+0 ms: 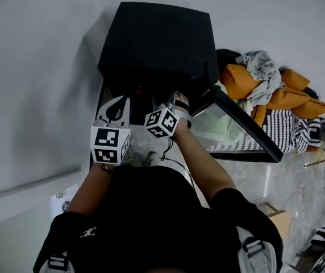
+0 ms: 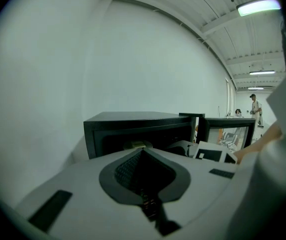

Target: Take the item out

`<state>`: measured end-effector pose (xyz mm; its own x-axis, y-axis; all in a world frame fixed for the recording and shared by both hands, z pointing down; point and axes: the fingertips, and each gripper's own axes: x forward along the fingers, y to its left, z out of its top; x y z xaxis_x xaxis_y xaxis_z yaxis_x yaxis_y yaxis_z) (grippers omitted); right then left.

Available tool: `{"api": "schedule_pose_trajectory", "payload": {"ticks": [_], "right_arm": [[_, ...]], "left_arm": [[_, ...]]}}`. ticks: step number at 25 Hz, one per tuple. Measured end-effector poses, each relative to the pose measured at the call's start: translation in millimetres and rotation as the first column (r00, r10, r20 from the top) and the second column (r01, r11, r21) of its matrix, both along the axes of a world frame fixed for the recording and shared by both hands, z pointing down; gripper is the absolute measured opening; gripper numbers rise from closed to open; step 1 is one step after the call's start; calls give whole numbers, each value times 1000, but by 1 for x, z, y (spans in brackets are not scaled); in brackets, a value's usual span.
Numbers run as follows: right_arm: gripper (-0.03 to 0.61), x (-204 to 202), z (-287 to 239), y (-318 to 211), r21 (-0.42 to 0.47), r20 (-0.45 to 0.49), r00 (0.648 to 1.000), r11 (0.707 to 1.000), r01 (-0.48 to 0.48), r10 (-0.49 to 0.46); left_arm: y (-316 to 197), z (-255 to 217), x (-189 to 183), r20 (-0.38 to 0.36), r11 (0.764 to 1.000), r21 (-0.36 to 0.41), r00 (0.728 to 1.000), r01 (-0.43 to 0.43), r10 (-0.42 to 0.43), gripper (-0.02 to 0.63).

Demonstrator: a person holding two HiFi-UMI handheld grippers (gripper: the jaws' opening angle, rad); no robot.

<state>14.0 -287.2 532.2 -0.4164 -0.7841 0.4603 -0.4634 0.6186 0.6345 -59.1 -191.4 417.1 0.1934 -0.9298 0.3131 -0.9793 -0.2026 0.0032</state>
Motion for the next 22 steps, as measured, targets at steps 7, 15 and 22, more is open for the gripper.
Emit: {"api": "schedule_pose_trajectory", "payload": {"ticks": [7,15,22], "right_arm": [[209,3,37,-30,-10,-134,990,998,-54,52],[202,4,47,-56,53,-212,970,992,-110,119],[107,5,44,-59,114,-259,957,988,-107,133]], "left_arm": [[-15,-2,-22,3,1000,6,1000,-27,27,8],[-24,2,-38,3,999,-5,999,-47,47,8],[-32,5,-44,-9,998,-3,998,-60,60,8]]}}
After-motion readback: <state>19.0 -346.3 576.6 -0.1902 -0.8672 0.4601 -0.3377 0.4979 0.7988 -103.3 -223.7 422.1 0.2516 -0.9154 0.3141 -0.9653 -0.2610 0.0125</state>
